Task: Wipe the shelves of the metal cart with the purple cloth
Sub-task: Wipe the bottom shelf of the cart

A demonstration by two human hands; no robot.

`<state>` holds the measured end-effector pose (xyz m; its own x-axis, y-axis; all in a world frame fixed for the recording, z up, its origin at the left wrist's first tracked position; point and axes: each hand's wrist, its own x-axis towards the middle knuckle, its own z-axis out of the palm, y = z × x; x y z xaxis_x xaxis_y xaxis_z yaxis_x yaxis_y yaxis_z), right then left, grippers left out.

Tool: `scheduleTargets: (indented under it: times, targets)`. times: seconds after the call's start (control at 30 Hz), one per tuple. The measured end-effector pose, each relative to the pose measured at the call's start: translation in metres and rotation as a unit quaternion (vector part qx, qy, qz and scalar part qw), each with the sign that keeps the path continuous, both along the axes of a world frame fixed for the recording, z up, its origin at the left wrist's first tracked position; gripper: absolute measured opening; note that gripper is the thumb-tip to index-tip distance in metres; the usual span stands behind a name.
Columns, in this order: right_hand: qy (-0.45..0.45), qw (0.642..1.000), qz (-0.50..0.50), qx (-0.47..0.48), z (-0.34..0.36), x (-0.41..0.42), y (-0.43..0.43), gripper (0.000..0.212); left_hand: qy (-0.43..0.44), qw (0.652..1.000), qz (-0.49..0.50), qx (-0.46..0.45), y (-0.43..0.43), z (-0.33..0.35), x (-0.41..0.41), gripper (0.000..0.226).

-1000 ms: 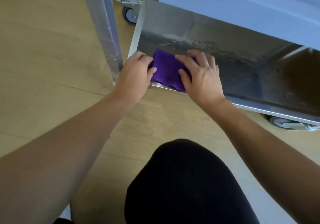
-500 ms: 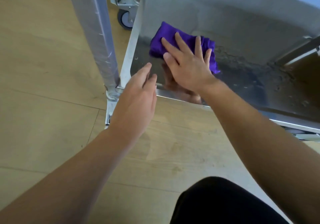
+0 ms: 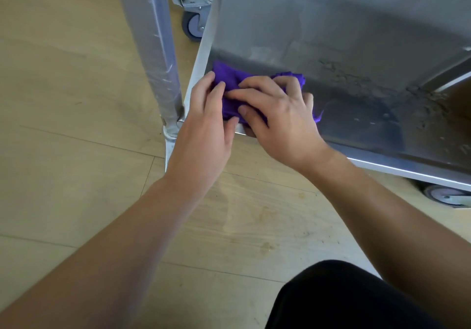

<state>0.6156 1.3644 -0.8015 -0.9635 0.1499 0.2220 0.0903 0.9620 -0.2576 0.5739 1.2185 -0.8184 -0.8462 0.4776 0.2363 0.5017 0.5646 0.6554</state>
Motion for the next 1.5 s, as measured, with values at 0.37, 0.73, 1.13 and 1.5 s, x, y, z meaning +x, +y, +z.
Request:
scheduleTargets:
  times: [0.37, 0.73, 1.13, 1.5]
  targets:
    - [0.063, 0.984, 0.037, -0.161, 0.004, -0.013, 0.0, 0.047, 0.133, 0.971, 0.05, -0.19, 0.018, 0.015, -0.006, 0.059]
    - [-0.114, 0.981, -0.153, 0.028, -0.013, 0.06, 0.028, 0.099, 0.117, 0.954, 0.033, -0.275, 0.037, -0.007, -0.007, 0.061]
    - [-0.093, 0.972, -0.213, -0.02, -0.016, 0.076, 0.041, 0.112, 0.11, 0.957, -0.058, -0.26, 0.085, -0.007, 0.0, 0.057]
    - [-0.142, 0.97, -0.197, -0.002, -0.011, 0.072, 0.041, 0.105, 0.052, 0.949, 0.041, -0.307, 0.057, -0.001, -0.042, 0.059]
